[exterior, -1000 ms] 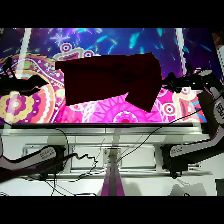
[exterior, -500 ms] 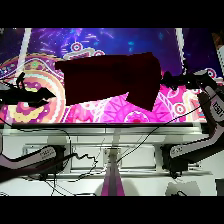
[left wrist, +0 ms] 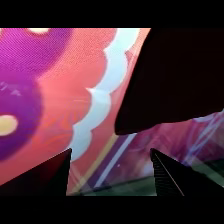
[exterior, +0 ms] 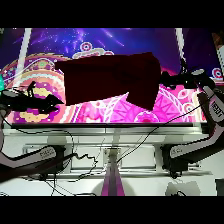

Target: Fold the clothes and pants, and hang the long-sleeved shirts on hangers.

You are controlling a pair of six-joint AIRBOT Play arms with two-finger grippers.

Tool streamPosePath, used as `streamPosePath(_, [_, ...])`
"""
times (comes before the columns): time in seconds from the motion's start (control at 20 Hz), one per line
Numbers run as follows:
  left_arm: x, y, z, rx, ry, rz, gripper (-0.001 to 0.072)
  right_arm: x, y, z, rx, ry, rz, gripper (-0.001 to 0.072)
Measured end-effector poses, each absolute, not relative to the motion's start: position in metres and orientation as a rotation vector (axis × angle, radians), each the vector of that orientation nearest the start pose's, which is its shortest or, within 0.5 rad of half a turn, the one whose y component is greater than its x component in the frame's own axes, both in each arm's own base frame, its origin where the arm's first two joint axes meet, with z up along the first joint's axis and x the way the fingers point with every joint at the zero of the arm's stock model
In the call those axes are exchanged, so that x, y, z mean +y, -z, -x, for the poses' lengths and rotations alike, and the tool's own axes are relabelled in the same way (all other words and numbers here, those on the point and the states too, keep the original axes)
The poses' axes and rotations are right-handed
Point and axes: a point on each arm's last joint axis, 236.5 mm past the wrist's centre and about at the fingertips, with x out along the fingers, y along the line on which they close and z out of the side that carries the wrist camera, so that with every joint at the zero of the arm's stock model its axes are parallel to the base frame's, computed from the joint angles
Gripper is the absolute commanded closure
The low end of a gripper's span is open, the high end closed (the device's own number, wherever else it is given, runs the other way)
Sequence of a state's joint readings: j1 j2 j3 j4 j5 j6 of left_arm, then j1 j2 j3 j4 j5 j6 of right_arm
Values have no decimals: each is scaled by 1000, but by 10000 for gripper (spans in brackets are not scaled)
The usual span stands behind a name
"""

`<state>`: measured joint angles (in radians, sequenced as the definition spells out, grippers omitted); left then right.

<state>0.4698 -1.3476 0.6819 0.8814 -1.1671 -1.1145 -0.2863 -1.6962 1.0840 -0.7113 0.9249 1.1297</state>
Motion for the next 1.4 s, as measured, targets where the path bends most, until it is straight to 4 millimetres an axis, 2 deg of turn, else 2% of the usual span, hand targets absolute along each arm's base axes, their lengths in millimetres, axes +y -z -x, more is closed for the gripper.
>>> streamPosePath(0.05, [-20, 105, -278, 1456, 232, 798, 189, 20, 114, -439, 1223, -210, -747, 698])
streamPosePath(0.25, [-36, 119, -297, 1412, 247, 820, 437, 21, 114, -438, 1226, -213, -747, 698])
streamPosePath(0.3, [-37, 121, -304, 1388, 237, 819, 598, 21, 114, -438, 1227, -214, -747, 698])
streamPosePath(0.35, [-34, 125, -312, 1361, 215, 814, 690, 22, 113, -437, 1229, -217, -748, 698])
streamPosePath(0.45, [-34, 124, -322, 1327, 210, 812, 693, 24, 109, -436, 1230, -236, -738, 698])
streamPosePath(0.55, [-35, 118, -331, 1295, 251, 780, 694, 26, 96, -437, 1216, -274, -710, 699])
streamPosePath(0.6, [-36, 111, -338, 1273, 283, 763, 694, 28, 85, -438, 1200, -295, -690, 699])
streamPosePath(0.65, [-42, 93, -349, 1230, 334, 777, 694, 28, 70, -441, 1172, -313, -667, 699])
streamPosePath(0.8, [-56, 14, -388, 1038, 496, 784, 695, 28, 7, -448, 1043, -358, -574, 699])
streamPosePath(0.85, [-58, -25, -403, 943, 545, 767, 695, 28, -22, -448, 983, -371, -535, 699])
streamPosePath(0.9, [-60, -59, -410, 869, 586, 725, 695, 29, -51, -447, 924, -381, -496, 699])
streamPosePath(1.0, [-59, -141, -419, 681, 629, 616, 695, 29, -120, -439, 772, -389, -403, 699])
streamPosePath(1.1, [-56, -221, -414, 491, 625, 493, 695, 28, -201, -421, 581, -369, -289, 699])
streamPosePath(1.2, [-43, -305, -398, 263, 545, 386, 696, 27, -277, -395, 384, -328, -183, 699])
streamPosePath(1.3, [-34, -371, -368, 73, 454, 291, 695, 26, -357, -354, 160, -270, -83, 699])
streamPosePath(1.4, [-30, -420, -332, -80, 365, 196, 695, 31, -418, -308, -23, -230, -14, 699])
